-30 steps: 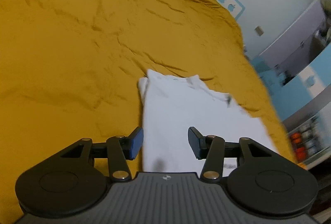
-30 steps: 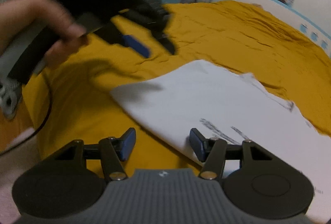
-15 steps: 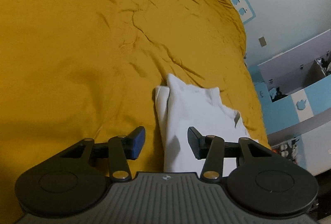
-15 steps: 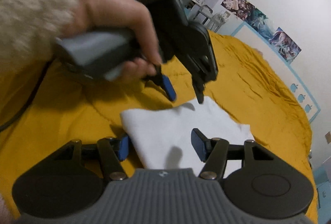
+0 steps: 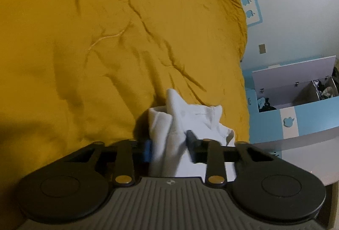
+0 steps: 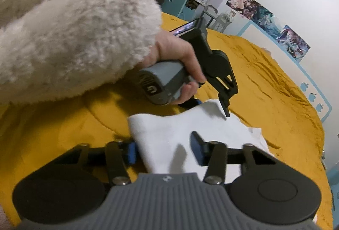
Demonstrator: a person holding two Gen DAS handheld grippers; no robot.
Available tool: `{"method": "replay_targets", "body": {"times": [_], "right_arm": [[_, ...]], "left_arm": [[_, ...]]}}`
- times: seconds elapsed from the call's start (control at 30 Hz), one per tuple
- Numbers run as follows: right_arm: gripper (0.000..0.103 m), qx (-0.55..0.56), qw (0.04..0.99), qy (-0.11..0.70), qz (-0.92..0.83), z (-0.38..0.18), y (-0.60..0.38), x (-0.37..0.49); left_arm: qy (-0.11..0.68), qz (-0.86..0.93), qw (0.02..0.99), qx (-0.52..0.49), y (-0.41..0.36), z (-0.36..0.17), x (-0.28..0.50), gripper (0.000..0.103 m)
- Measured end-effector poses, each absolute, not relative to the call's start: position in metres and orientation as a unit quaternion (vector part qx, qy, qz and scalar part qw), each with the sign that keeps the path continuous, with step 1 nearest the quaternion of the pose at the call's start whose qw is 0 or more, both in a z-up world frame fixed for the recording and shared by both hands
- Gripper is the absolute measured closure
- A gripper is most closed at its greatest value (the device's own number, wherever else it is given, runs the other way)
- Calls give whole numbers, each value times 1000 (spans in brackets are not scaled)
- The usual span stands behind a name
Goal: Fold small clothes
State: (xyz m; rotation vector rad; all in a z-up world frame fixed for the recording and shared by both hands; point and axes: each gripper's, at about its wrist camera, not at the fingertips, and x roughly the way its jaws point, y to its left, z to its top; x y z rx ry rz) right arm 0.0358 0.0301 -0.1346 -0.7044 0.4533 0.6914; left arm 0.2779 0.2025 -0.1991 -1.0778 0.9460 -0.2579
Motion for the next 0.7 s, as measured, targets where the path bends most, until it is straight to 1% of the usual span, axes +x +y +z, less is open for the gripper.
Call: {"method": "replay_targets", "body": {"times": [0.03,0.07,0.1,0.13,0.17,0.27,0.47,0.7], "right_arm": [[80,-335,854,219,332,-136,30,34],[84,-334,854,220,332,-136,29,31],[86,-332,856,220,330,-136,30,30],[92,-329,857,221,329,-137,28,28],[95,-324,859,222,328,-136,27,27],[98,-293,866,235,330,-130,21,31],[100,-209,890,247,321,-102,-9,41],[100,-95,925,232,286,-65,-78,54]], "left_arm": [[432,-117,745,-495,205,-201,277,80],[431,-116,744,-497,205,-201,275,81],[430,-116,746,-495,204,-201,275,83],[430,-114,748,-493,203,-199,274,83],[430,-111,749,-492,202,-197,274,83],[425,-110,754,-489,198,-189,274,84],[405,-126,759,-494,194,-163,274,85],[390,-120,800,-441,150,-112,288,85]]}}
